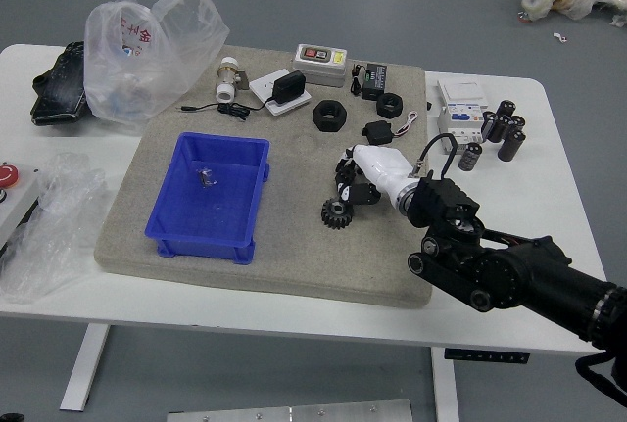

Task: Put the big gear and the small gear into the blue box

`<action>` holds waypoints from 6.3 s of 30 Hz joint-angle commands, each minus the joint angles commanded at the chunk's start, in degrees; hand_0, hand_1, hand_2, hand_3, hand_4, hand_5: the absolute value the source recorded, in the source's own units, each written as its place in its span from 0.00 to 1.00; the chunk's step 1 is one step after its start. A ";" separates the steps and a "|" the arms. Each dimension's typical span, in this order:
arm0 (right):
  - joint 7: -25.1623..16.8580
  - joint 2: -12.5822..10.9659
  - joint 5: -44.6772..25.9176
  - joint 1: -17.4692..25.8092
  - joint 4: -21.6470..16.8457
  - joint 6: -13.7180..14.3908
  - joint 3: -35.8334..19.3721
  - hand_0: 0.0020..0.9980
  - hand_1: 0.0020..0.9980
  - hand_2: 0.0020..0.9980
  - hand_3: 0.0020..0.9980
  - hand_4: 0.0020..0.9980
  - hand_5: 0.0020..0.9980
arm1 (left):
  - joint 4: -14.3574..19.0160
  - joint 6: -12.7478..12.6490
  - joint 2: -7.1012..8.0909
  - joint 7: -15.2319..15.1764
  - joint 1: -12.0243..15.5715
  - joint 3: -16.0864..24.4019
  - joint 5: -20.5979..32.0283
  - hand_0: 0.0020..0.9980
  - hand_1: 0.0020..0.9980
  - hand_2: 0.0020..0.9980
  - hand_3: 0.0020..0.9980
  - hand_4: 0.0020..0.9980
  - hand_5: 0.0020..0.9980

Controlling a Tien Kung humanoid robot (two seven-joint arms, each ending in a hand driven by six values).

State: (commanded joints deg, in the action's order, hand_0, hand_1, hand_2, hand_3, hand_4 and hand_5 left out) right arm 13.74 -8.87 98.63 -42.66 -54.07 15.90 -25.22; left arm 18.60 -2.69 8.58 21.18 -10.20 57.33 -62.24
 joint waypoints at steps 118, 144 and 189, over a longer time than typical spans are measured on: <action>16.68 -0.60 9.77 0.07 -21.96 0.15 -0.24 0.23 0.39 0.37 0.44 0.58 0.21 | 1.00 -0.01 0.25 3.26 0.53 4.48 -4.10 0.65 0.63 0.58 0.69 0.73 0.39; 21.73 0.87 8.20 -1.69 -14.93 -8.75 7.48 0.28 0.47 0.90 0.95 0.89 0.38 | 1.07 0.14 0.26 3.53 0.53 4.76 -4.61 0.65 0.63 0.58 0.69 0.73 0.39; 14.74 2.92 2.77 -6.72 -4.28 -1.89 10.15 0.43 0.65 0.66 0.42 0.52 0.07 | 1.12 0.09 0.15 3.43 0.56 4.99 -4.88 0.65 0.63 0.58 0.69 0.72 0.40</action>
State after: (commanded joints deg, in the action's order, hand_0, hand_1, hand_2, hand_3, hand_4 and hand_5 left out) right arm 28.48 -5.95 101.40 -49.38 -58.35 14.02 -15.07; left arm 19.72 -2.60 8.73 24.61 -9.64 62.33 -67.12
